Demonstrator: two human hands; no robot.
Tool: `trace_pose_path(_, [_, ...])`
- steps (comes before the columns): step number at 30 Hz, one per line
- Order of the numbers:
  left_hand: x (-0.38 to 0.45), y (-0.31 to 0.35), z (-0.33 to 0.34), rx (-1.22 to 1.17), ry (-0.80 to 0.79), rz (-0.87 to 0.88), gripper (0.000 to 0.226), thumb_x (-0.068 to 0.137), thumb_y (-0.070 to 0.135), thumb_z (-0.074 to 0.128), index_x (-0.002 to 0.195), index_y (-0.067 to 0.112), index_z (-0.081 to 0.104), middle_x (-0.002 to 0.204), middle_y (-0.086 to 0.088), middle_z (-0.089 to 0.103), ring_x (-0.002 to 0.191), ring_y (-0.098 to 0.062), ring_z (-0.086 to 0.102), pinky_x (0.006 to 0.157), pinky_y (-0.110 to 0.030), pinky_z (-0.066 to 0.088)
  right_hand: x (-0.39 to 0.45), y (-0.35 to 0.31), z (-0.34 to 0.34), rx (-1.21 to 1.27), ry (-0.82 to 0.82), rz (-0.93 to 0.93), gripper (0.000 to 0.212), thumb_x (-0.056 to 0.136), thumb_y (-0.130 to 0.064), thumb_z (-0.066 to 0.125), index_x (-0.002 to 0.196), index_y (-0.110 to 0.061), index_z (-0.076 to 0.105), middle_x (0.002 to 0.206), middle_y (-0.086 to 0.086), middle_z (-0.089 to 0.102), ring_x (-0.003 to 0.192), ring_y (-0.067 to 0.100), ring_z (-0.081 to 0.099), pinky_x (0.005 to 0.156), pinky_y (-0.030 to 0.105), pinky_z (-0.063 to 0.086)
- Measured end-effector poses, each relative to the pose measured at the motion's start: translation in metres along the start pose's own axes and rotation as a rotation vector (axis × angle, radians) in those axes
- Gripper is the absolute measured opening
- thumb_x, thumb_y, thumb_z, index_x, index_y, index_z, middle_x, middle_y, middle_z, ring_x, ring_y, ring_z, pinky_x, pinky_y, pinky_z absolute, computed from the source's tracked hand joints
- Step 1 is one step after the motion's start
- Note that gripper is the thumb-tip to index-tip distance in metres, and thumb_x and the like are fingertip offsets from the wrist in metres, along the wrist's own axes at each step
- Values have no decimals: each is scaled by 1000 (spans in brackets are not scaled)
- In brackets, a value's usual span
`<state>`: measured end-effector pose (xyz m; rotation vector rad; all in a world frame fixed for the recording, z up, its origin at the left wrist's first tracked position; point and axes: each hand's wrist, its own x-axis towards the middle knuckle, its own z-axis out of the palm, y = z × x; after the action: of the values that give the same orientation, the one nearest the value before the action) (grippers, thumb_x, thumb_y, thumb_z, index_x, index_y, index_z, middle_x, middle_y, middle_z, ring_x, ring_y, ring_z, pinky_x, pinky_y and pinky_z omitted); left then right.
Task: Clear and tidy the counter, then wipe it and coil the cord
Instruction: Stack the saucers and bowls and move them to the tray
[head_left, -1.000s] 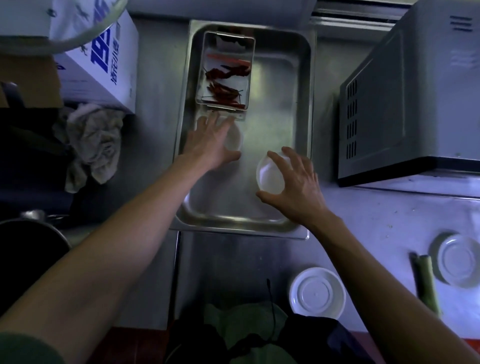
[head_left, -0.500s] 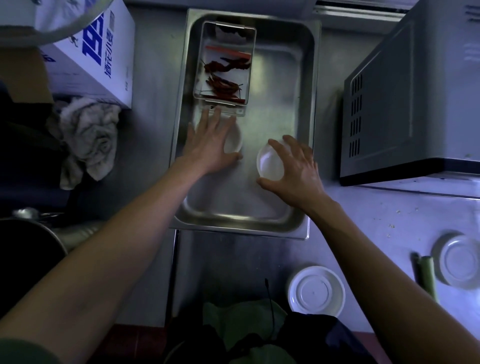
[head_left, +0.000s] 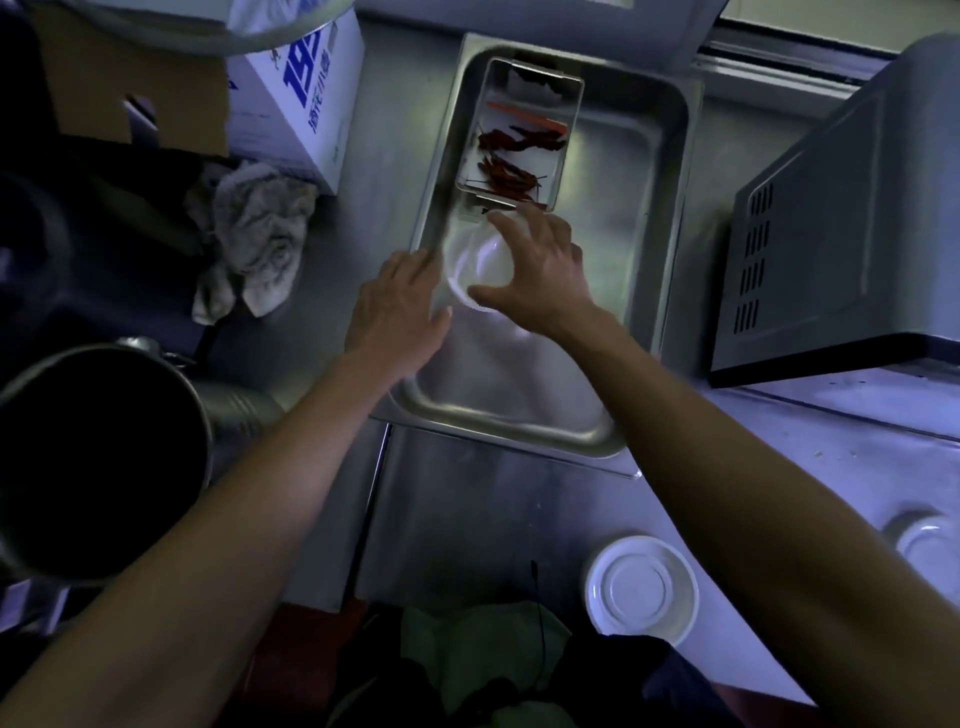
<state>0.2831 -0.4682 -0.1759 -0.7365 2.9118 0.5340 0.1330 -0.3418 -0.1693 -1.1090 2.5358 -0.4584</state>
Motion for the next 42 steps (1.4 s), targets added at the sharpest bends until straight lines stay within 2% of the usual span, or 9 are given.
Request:
trace_pose_path(2, [-12, -7, 2, -1, -25, -53, 56, 95, 35, 53, 146, 14, 39, 154, -7, 37, 144, -28, 30, 112, -51, 35, 6, -8, 10, -34, -23, -13, 92, 75, -59, 72, 152, -33, 28, 162, 6, 21, 147, 32, 16, 114, 52, 29])
trace_pose_path(6, [-32, -15, 4, 13, -2, -33, 50, 90, 33, 55, 137, 19, 44, 142, -4, 44, 133, -29, 39, 99, -48, 44, 12, -14, 25, -76, -57, -15, 91, 79, -57, 71, 153, -31, 26, 163, 7, 15, 149, 34, 11, 117, 53, 24])
trace_pose_path(9, [-40, -15, 4, -9, 1, -62, 53, 89, 32, 56, 139, 19, 45, 143, -4, 44, 133, -29, 38, 97, -49, 45, 15, -13, 32, -103, -101, -4, 92, 79, -57, 72, 153, -30, 25, 164, 8, 11, 150, 36, 8, 118, 56, 22])
trace_pose_path(18, [-63, -7, 22, -33, -32, -7, 54, 95, 33, 56, 144, 15, 44, 155, -7, 37, 147, -30, 26, 106, -52, 37, 10, -13, 41, -95, -146, 41, 90, 84, -64, 63, 155, -32, 17, 166, 9, 1, 152, 36, -4, 121, 58, 12])
trace_pose_path(22, [-64, -4, 24, -22, -17, 33, 52, 94, 33, 56, 142, 17, 46, 156, -6, 36, 148, -29, 23, 109, -50, 31, -8, -9, 35, -54, -71, 48, 75, 89, -58, 59, 151, -29, 28, 165, 10, 10, 152, 34, 6, 122, 54, 17])
trace_pose_path(26, [-63, 14, 21, 40, -8, 150, 53, 91, 34, 57, 141, 19, 46, 150, -6, 43, 145, -29, 30, 109, -50, 33, -54, 3, 27, 18, -15, 152, 69, 97, -48, 55, 155, -23, 28, 165, 13, 14, 153, 32, 9, 124, 45, 13])
trace_pose_path(31, [-64, 53, 22, 69, -52, 285, 53, 92, 33, 54, 142, 18, 46, 154, -7, 39, 145, -29, 30, 110, -49, 33, -129, 29, 9, 95, 115, 177, 63, 97, -35, 60, 152, -18, 36, 163, 14, 23, 152, 31, 15, 123, 45, 20])
trace_pose_path(36, [-78, 117, 37, 101, -82, 418, 52, 93, 33, 56, 142, 16, 48, 154, -7, 41, 145, -29, 32, 109, -48, 36, -217, 72, 0, 158, 260, 241, 57, 91, -20, 68, 142, -5, 49, 151, 25, 39, 143, 43, 31, 118, 49, 28])
trace_pose_path(42, [-132, 205, 74, 70, -114, 619, 53, 88, 26, 63, 138, 11, 55, 147, -11, 49, 137, -31, 41, 103, -48, 42, -343, 127, 11, 228, 285, 402, 57, 91, -17, 67, 143, -5, 49, 154, 25, 35, 145, 41, 28, 117, 50, 28])
